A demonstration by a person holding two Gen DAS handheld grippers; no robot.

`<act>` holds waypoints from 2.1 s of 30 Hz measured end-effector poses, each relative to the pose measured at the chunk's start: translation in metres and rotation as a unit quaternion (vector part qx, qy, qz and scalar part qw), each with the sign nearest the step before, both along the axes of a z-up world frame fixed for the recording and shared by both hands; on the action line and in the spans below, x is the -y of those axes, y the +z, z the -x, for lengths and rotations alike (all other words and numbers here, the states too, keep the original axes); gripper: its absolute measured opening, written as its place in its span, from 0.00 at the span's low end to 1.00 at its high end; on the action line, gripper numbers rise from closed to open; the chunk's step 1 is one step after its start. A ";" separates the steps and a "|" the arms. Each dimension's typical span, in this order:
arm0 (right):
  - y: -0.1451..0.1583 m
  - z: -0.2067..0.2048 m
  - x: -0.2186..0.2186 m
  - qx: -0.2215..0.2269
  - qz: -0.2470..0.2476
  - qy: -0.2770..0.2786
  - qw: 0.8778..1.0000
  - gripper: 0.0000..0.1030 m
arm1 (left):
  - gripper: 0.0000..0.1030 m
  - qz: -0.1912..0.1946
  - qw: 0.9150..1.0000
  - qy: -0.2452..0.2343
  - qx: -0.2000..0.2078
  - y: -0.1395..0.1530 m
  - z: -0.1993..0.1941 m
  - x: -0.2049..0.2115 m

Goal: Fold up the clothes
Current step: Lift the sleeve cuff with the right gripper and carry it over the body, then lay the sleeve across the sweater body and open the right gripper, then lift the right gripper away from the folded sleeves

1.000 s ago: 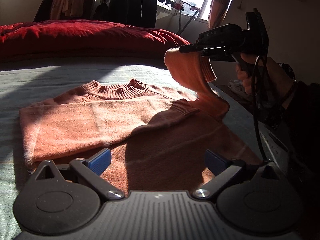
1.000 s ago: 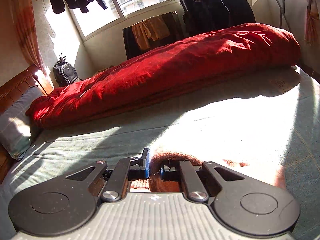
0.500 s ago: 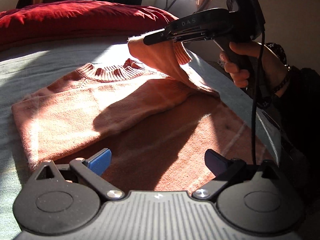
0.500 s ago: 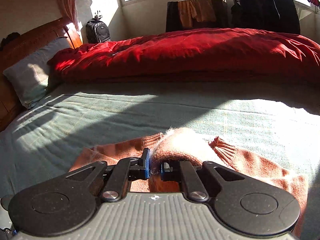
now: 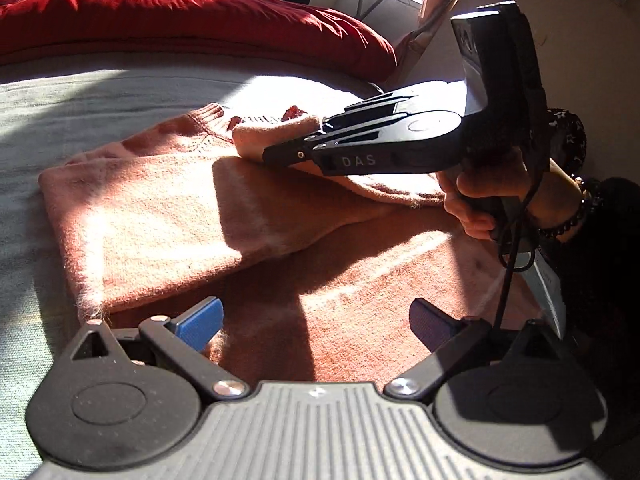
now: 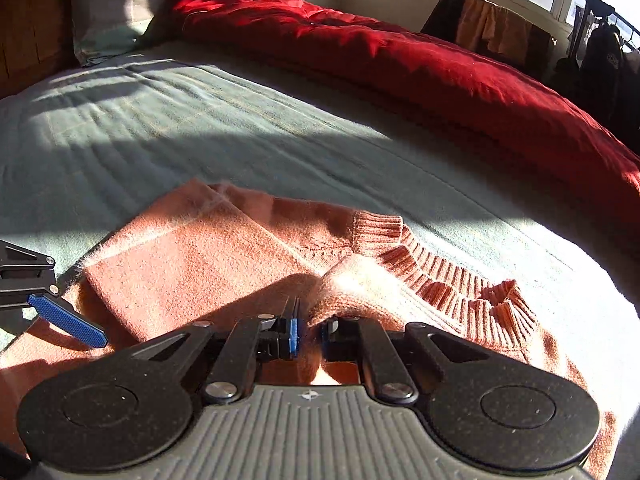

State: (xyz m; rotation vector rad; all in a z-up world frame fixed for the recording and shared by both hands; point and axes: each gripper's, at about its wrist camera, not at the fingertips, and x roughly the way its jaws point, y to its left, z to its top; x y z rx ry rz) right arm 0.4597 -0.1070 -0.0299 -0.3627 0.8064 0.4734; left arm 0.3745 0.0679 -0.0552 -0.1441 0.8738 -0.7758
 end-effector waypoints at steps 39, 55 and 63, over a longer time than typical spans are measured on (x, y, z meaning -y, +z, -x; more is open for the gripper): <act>0.020 0.049 -0.086 0.023 0.269 0.133 0.954 0.67 | 0.96 -0.029 0.999 0.026 0.000 0.005 0.049 0.000; 0.050 0.090 0.092 -0.041 -0.006 -0.043 0.998 0.69 | 0.89 0.143 0.975 0.167 -0.036 0.028 -0.005 -0.027; 0.035 0.108 0.169 -0.046 -0.118 -0.107 0.986 0.69 | 0.82 0.175 0.948 0.240 -0.118 -0.017 -0.044 -0.020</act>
